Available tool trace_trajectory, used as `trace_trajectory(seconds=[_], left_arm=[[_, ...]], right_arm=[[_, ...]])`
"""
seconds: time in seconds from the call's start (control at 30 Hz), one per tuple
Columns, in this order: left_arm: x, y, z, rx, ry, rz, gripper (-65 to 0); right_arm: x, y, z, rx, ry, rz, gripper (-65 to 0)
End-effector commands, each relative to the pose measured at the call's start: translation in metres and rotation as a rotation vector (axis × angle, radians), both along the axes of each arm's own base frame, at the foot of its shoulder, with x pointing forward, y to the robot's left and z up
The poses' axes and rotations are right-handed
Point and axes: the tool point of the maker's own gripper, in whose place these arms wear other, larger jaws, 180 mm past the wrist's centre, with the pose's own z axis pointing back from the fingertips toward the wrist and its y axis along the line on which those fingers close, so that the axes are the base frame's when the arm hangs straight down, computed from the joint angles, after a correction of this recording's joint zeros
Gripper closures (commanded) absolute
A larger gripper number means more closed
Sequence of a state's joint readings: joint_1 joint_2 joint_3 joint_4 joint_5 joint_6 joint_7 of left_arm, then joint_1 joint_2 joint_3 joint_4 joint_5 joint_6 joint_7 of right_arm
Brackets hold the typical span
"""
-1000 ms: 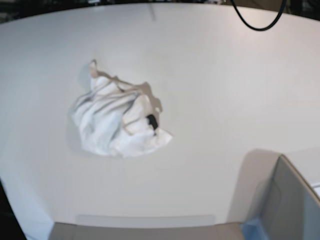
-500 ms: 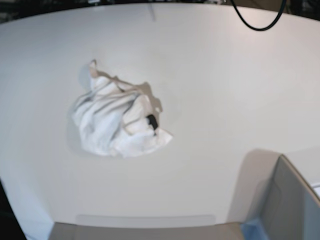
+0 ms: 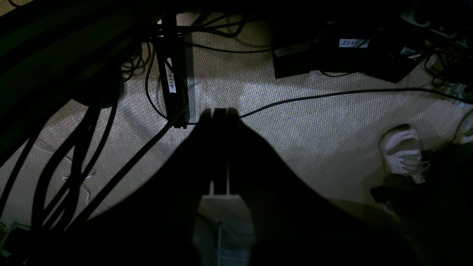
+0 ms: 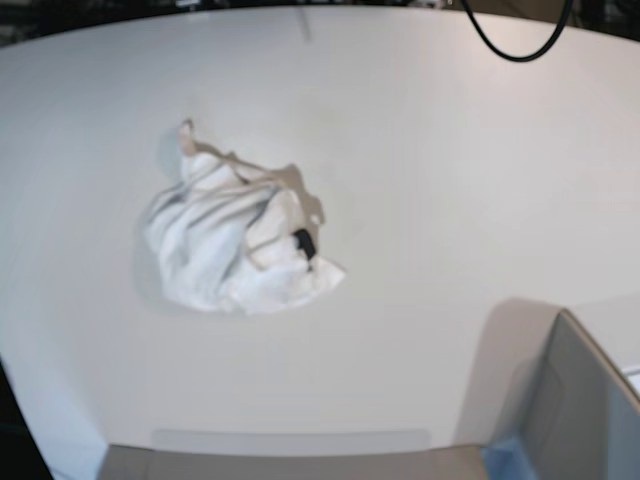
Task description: Layout the t-shirt on the table in an organized manner, then fold the t-shirt properly
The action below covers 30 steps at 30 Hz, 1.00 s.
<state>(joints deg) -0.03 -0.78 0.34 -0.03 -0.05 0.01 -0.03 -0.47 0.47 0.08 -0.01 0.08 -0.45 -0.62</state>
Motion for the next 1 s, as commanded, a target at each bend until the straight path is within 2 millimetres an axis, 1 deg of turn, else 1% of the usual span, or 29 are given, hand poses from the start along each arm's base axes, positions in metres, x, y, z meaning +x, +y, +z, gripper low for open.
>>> trace_trajectory(seconds=[0.0, 0.2, 0.37, 0.43, 0.5, 0.57, 0.63, 0.67, 0.7, 0.77, 0.8, 0.97], left_arm=[[0.004, -0.002, 0.000, 0.002, -0.010, 0.001, -0.2], [0.004, -0.002, 0.000, 0.002, -0.010, -0.002, -0.2], [0.004, -0.002, 0.000, 0.002, -0.010, 0.001, -0.2], [0.004, 0.000, 0.000, 0.005, -0.010, 0.001, -0.2], [0.004, 0.014, 0.000, 0.026, -0.010, 0.002, -0.2], [0.004, 0.028, 0.001, 0.048, -0.010, 0.004, -0.2], [0.004, 0.048, 0.002, 0.079, -0.011, 0.003, -0.2], [0.004, 0.055, 0.003, 0.089, -0.011, 0.003, -0.2], [0.004, 0.064, 0.004, 0.103, -0.012, 0.002, -0.2], [0.004, 0.077, 0.005, 0.122, -0.010, 0.002, -0.2], [0.004, 0.080, 0.005, 0.126, -0.010, 0.001, -0.2], [0.002, 0.077, 0.005, 0.122, -0.009, 0.002, -0.2]], right_arm=[[0.002, -0.001, 0.000, 0.001, -0.006, -0.002, -0.4], [0.002, 0.002, 0.000, 0.004, -0.006, -0.002, -0.4], [0.001, -0.001, 0.000, 0.001, -0.004, 0.004, -0.4], [0.003, -0.004, 0.000, -0.005, -0.009, 0.007, -0.4], [0.004, -0.020, 0.001, -0.028, -0.010, 0.007, -0.4], [0.010, -0.031, 0.001, -0.044, -0.021, 0.007, -0.4], [0.013, -0.045, 0.002, -0.066, -0.024, 0.007, -0.4], [0.013, -0.046, 0.003, -0.067, -0.025, 0.007, -0.4], [0.014, -0.054, 0.003, -0.079, -0.027, 0.007, -0.4], [0.015, -0.060, 0.004, -0.089, -0.028, 0.007, -0.4], [0.015, -0.061, 0.004, -0.090, -0.028, 0.007, -0.4], [0.013, -0.057, 0.004, -0.084, -0.025, 0.007, -0.4]])
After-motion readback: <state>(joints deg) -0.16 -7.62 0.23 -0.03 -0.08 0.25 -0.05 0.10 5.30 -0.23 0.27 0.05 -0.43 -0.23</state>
